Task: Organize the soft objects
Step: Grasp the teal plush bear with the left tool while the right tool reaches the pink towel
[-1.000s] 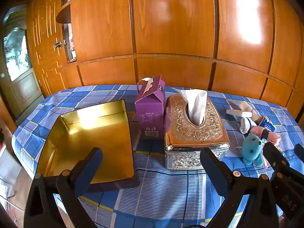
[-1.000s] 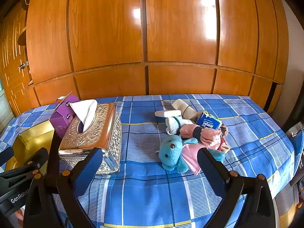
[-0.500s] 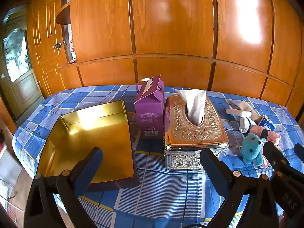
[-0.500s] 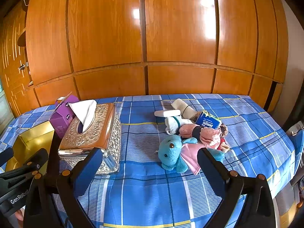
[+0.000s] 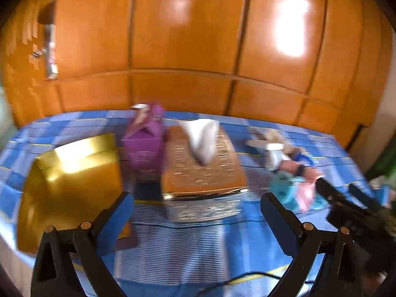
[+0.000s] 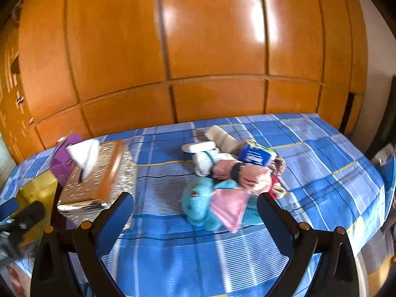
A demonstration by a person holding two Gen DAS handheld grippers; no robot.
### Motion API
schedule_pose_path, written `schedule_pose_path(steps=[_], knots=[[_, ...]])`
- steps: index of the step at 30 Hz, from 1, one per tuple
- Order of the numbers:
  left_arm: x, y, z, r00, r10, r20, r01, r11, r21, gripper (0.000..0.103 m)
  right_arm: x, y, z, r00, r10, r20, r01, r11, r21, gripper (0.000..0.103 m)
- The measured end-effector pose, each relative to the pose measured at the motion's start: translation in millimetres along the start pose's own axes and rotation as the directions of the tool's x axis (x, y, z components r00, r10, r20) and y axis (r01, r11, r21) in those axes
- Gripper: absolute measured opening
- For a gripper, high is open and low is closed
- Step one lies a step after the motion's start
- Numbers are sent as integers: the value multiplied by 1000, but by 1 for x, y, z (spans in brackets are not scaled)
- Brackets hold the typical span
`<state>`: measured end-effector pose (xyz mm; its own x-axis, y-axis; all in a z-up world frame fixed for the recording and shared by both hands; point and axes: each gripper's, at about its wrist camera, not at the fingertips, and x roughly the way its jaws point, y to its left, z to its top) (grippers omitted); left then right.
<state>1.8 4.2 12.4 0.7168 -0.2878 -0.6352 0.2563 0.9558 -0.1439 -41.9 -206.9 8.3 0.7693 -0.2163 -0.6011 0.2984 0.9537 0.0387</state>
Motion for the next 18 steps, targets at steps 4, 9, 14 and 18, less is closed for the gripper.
schedule_pose_path(steps=[4,9,14,18], knots=[[13,-25,18,994,-104,-31,107,989,99,103,8,-45,-2,998,-55,-43,57,997,58,102],[33,-73,36,962,-250,-106,268,939,216,103,12,-101,-11,989,-111,-96,124,981,150,102],[67,-121,38,938,-282,-202,333,896,293,103,10,-142,-19,983,-145,-113,167,961,220,102],[104,-155,28,931,-217,-292,316,882,351,103,12,-153,-22,983,-137,-126,164,956,244,102]])
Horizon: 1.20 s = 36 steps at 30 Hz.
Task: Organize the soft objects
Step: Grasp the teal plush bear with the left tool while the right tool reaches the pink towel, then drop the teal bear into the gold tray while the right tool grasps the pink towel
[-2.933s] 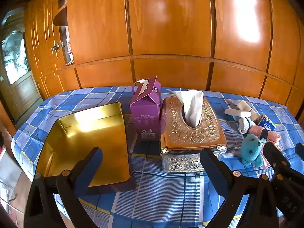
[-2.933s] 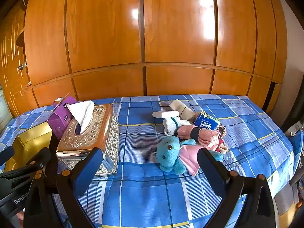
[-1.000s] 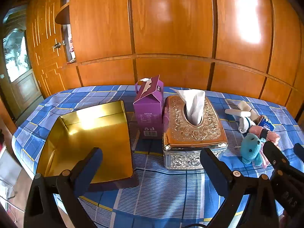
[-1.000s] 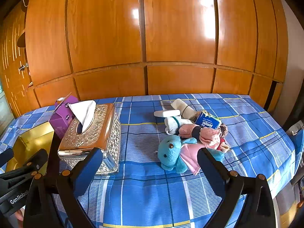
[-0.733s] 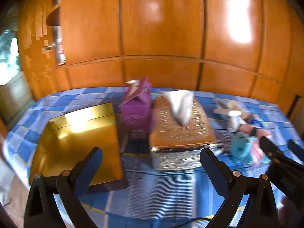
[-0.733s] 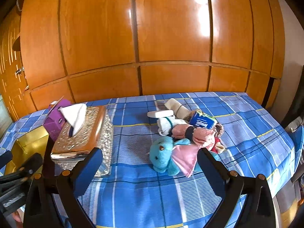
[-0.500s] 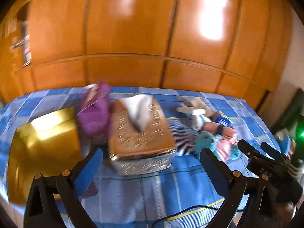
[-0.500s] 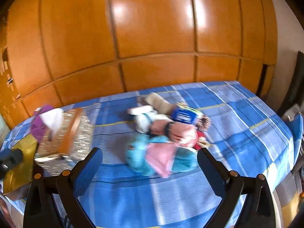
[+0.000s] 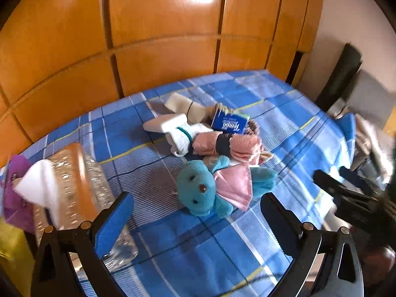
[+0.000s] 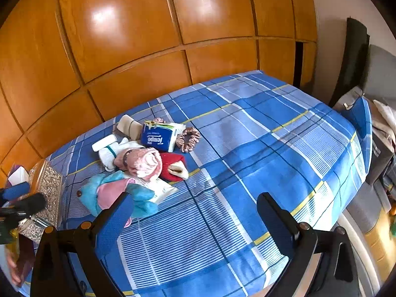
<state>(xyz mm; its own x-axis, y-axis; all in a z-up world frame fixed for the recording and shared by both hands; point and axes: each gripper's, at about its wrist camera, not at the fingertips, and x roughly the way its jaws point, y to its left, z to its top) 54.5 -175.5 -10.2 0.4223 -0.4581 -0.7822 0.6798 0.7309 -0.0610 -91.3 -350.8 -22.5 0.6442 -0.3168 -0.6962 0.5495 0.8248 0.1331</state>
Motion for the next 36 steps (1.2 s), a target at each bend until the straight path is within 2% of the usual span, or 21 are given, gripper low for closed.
schedule_pose_path(steps=[3,5,10,12,13,14,17,20,25,29,32,36], knots=[[32,-5,0,998,-16,-67,16,1000,-9,98,3,-2,0,1000,14,-16,-15,1000,-5,102],[47,-6,-4,995,-9,-96,7,1000,-26,86,6,-3,0,1000,16,-23,-16,1000,-2,102],[75,-2,-7,994,45,-102,-49,998,-34,81,14,-7,-3,998,18,-54,-17,1000,10,102],[84,0,-7,994,35,-103,-38,999,-32,67,17,-7,-5,998,15,-59,-14,1000,8,102],[87,0,-9,995,-1,-104,-2,1000,-26,47,18,-7,-5,998,11,-63,-11,1000,4,102],[89,-1,-10,995,-6,-102,5,1000,-18,44,19,-7,-6,998,12,-65,-12,1000,2,102],[81,2,-13,998,-33,-59,32,999,-26,34,18,-5,-5,998,18,-56,-19,1000,-6,89],[62,7,-14,998,-66,-21,65,997,-43,32,19,-1,-1,998,28,-51,-30,999,-33,83],[31,11,-15,997,-63,44,64,998,-16,32,26,19,15,996,81,-48,-87,987,-136,77],[10,16,-11,995,-55,82,55,998,-4,32,43,51,34,984,154,-90,-174,940,-294,77],[-1,25,-7,994,-36,104,36,999,-6,32,61,75,46,978,164,-127,-202,896,-396,77],[-13,38,3,992,0,130,1,1000,-7,32,80,83,61,956,222,-194,-281,881,-381,77]])
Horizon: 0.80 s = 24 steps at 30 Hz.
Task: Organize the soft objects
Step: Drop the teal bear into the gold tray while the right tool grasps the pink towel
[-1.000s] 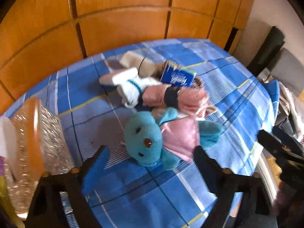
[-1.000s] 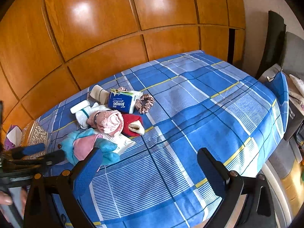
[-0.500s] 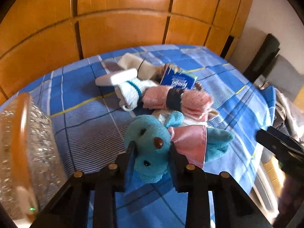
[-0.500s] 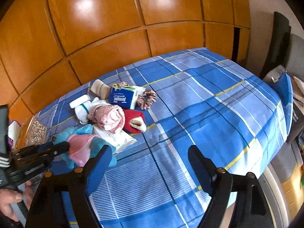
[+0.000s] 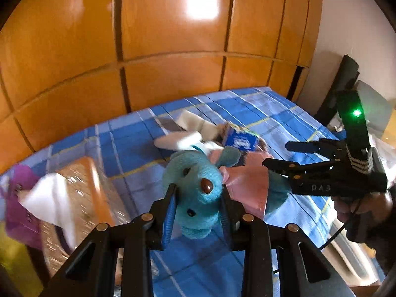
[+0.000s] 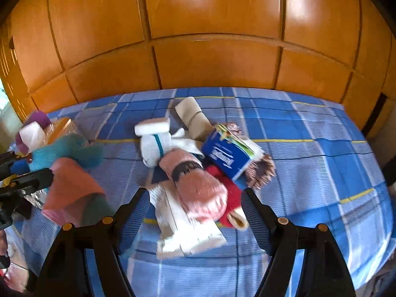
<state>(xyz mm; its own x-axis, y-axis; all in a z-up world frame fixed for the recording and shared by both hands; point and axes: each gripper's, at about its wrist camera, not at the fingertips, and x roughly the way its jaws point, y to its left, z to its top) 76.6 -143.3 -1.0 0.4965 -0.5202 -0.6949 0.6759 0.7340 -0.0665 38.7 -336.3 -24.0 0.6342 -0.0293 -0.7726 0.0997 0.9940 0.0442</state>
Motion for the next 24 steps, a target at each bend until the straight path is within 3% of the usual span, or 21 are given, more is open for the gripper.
schedule_pose_path(steps=[2,8,15,20,24], knots=[[-5,10,11,1000,21,16,-21,1000,-2,32,8,-5,5,998,48,-30,-48,999,20,77],[-25,44,54,994,80,75,-77,996,-33,32,49,-2,15,990,22,-143,-30,998,-53,75],[-56,121,86,969,212,125,-190,967,-171,32,84,18,21,972,-66,-224,24,982,-186,48],[-96,200,64,931,348,108,-299,899,-320,32,93,24,22,965,-86,-250,35,979,-202,46],[-136,258,6,888,455,61,-382,807,-451,33,104,22,20,952,-103,-289,53,983,-175,46]])
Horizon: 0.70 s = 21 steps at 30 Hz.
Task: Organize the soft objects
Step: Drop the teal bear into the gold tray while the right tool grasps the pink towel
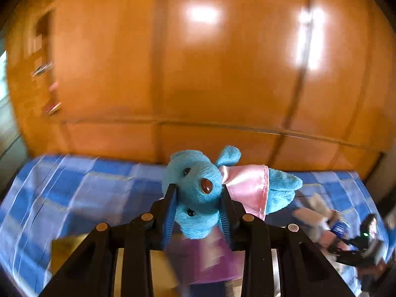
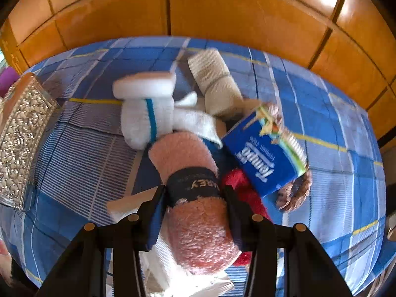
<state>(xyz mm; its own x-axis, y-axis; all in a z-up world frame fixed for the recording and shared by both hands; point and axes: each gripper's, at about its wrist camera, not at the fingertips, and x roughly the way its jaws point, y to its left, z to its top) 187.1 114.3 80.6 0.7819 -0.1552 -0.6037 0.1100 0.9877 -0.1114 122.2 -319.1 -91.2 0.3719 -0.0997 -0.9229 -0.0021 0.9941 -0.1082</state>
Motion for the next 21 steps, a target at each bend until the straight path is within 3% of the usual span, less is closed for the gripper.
schedule_pose_path(steps=[3,7,12,15,16,17,19,21], knots=[[-2,47,-26,997,71,-34,-73,995,-65,33,9,2,-2,1000,0,-25,0,1000,18,43],[12,96,-76,979,143,-144,-162,978,-131,33,10,9,-3,999,-38,-14,38,999,12,42],[50,116,-112,952,173,-251,-219,961,-168,36,11,13,-3,998,-67,-16,67,998,4,42],[71,106,-116,948,173,-269,-223,960,-168,39,10,15,-4,997,-82,-13,82,997,7,42],[73,103,-117,944,186,-273,-236,958,-164,46,11,16,-5,996,-88,-11,88,996,7,42],[73,100,-117,942,197,-272,-247,955,-162,60,11,17,-6,995,-94,-10,95,996,5,42],[69,98,-114,945,216,-244,-260,952,-164,72,10,19,-8,995,-101,-9,101,995,9,42],[62,97,-116,942,252,-222,-288,946,-148,73,7,23,-11,995,-102,-8,102,995,17,42]])
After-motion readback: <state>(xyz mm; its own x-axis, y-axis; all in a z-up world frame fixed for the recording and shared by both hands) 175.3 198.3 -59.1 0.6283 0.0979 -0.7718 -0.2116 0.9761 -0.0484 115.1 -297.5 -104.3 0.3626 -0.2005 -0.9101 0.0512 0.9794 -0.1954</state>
